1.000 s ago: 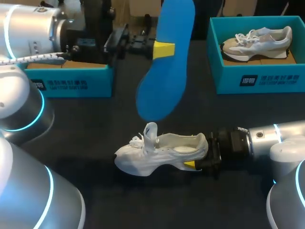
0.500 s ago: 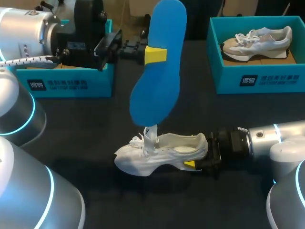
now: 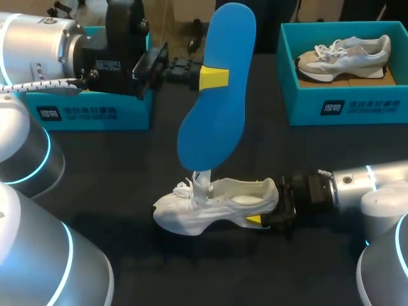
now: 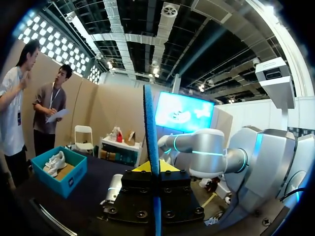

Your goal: Take the shoe out of the shoebox, open the shoe tongue, remove and reinsert the insole, then place the shoe into the shoebox

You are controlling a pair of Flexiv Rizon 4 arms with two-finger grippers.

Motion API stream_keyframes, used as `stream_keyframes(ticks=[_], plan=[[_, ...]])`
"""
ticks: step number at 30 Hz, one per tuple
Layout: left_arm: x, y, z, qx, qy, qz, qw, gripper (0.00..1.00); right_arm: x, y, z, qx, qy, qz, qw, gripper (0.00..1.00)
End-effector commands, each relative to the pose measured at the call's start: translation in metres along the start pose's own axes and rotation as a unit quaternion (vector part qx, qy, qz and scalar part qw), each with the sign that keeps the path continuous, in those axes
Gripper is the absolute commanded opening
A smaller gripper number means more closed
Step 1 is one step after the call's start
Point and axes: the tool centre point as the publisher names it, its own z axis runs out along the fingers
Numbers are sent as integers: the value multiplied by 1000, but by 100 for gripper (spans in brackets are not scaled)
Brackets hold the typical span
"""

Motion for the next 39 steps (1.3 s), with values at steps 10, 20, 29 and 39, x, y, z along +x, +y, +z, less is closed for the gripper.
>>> stream_keyframes(ticks=[10,20,29,39], plan=[[-1,0,2,-1,0,0,1000,0,2,10,-20,78,8,4,997,100],[-1,0,2,-1,0,0,1000,0,2,18,-38,155,21,-9,988,100],[-1,0,2,-1,0,0,1000,0,-2,33,-51,298,45,5,953,100],[-1,0,2,-1,0,0,1000,0,-3,49,-49,428,50,29,902,100]])
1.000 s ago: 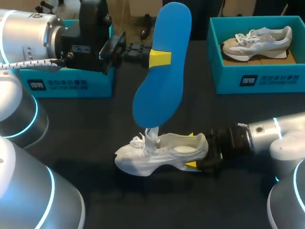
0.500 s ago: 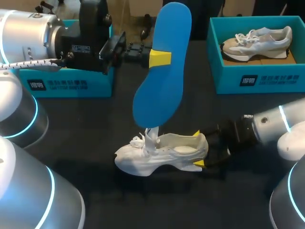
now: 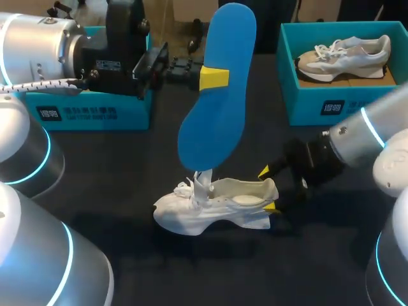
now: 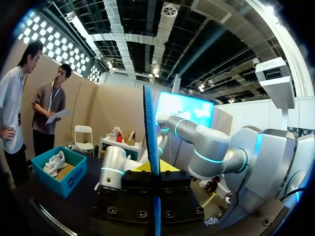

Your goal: Take the shoe out of the shoebox, open the shoe tongue, remove and reinsert the insole, then place the shoe into the shoebox

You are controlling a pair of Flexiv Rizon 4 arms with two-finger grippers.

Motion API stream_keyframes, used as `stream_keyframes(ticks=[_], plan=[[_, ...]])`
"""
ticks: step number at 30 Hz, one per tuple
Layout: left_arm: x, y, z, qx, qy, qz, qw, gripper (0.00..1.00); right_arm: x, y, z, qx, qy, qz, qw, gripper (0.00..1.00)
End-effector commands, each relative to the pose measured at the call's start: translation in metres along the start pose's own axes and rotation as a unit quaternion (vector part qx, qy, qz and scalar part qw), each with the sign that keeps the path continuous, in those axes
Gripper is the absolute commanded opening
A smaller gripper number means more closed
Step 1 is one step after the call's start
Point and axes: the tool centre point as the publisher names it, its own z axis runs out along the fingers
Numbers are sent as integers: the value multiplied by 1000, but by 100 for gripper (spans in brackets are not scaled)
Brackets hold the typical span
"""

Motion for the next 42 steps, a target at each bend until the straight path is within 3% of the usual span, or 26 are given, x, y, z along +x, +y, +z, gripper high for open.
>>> stream_keyframes(ticks=[1,13,25,42], plan=[[-1,0,2,0,1,0,1000,0,-1,11,-1,205,5,7,979,100],[-1,0,2,0,1,0,1000,0,1,23,-4,306,20,35,951,100],[-1,0,2,0,1,0,1000,0,1,22,-9,379,-34,60,923,100],[-1,0,2,0,1,0,1000,0,-1,25,-12,372,-60,23,926,100]])
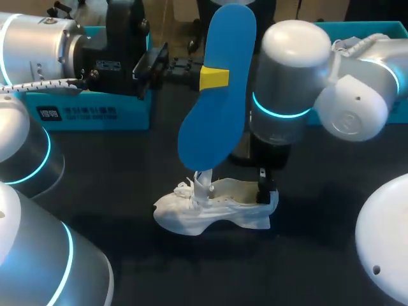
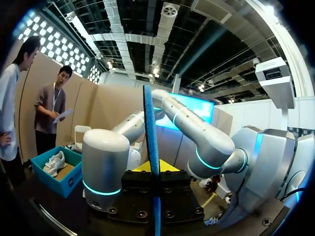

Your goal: Take the shoe out of the shoebox, open the shoe tongue, remove and reinsert the insole, then place the shoe into the shoebox

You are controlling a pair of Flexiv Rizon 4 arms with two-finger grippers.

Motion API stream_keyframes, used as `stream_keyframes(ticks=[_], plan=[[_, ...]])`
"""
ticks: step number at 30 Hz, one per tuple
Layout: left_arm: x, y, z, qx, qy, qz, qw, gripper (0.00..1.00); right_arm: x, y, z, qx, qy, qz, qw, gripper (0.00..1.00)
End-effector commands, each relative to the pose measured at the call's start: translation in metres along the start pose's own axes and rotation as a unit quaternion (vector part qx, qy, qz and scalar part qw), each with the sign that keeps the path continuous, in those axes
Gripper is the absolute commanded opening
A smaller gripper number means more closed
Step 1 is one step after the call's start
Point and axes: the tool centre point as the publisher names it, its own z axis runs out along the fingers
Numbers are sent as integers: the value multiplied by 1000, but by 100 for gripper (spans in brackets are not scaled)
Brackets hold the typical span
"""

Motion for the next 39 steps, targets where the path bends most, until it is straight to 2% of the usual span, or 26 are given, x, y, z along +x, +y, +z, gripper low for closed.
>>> stream_keyframes(ticks=[1,13,24,33,39], plan=[[-1,0,2,0,1,0,1000,0,-1,6,4,11,-2,-3,1000,100],[-1,0,2,0,1,0,1000,0,-8,12,-1,14,-3,-20,1000,100],[-1,0,2,0,1,0,1000,0,-31,28,-14,24,-18,-55,998,100],[-1,0,2,0,1,0,1000,0,-39,43,5,16,-18,-61,998,100],[-1,0,2,0,1,0,1000,0,-41,48,19,25,-11,-56,998,100]])
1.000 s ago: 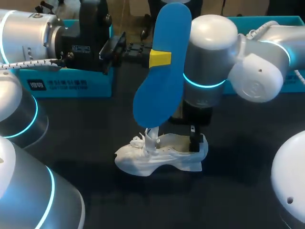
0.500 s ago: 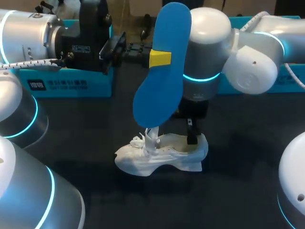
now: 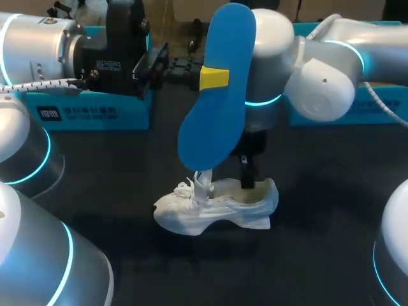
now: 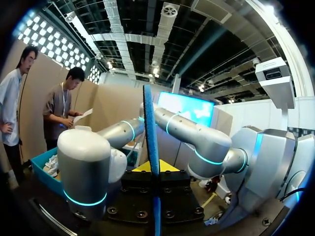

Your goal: Take the shoe out of the shoebox, open the shoe tongue, remove and reinsert the insole, then place the shoe into the shoebox

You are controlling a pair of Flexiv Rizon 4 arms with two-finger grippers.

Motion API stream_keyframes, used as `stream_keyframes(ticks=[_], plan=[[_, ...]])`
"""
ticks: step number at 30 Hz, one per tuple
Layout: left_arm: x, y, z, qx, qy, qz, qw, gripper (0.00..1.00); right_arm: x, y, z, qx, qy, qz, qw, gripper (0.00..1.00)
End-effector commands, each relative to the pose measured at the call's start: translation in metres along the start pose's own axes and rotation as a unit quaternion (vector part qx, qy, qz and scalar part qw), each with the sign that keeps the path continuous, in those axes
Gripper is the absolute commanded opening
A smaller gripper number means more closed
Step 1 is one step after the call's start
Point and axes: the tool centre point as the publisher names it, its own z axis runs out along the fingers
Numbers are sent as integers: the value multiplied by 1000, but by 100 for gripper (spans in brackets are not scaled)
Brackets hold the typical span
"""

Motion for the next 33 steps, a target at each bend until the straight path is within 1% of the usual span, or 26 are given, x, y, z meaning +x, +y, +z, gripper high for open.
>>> stream_keyframes(ticks=[1,3,10,20,21,22,23,25,26,33], plan=[[-1,0,2,0,1,0,1000,0,-4,11,16,10,7,1,1000,100],[-1,0,2,0,1,0,1000,0,-4,12,20,16,11,1,1000,100],[-1,0,2,0,1,0,1000,0,-2,16,30,17,15,6,1000,100],[-1,0,2,0,1,0,1000,0,1,19,40,24,27,6,999,100],[-1,0,2,0,1,0,1000,0,2,19,40,25,28,6,999,85],[-1,0,2,0,1,0,1000,0,2,20,41,25,29,6,999,51],[-1,0,2,0,1,0,1000,0,3,20,41,25,30,6,999,40],[-1,0,2,0,1,0,1000,0,4,20,42,27,32,5,999,15],[-1,0,2,0,1,0,1000,0,4,20,42,27,32,5,999,0],[-1,0,2,0,1,0,1000,0,5,20,40,30,38,3,999,0]])
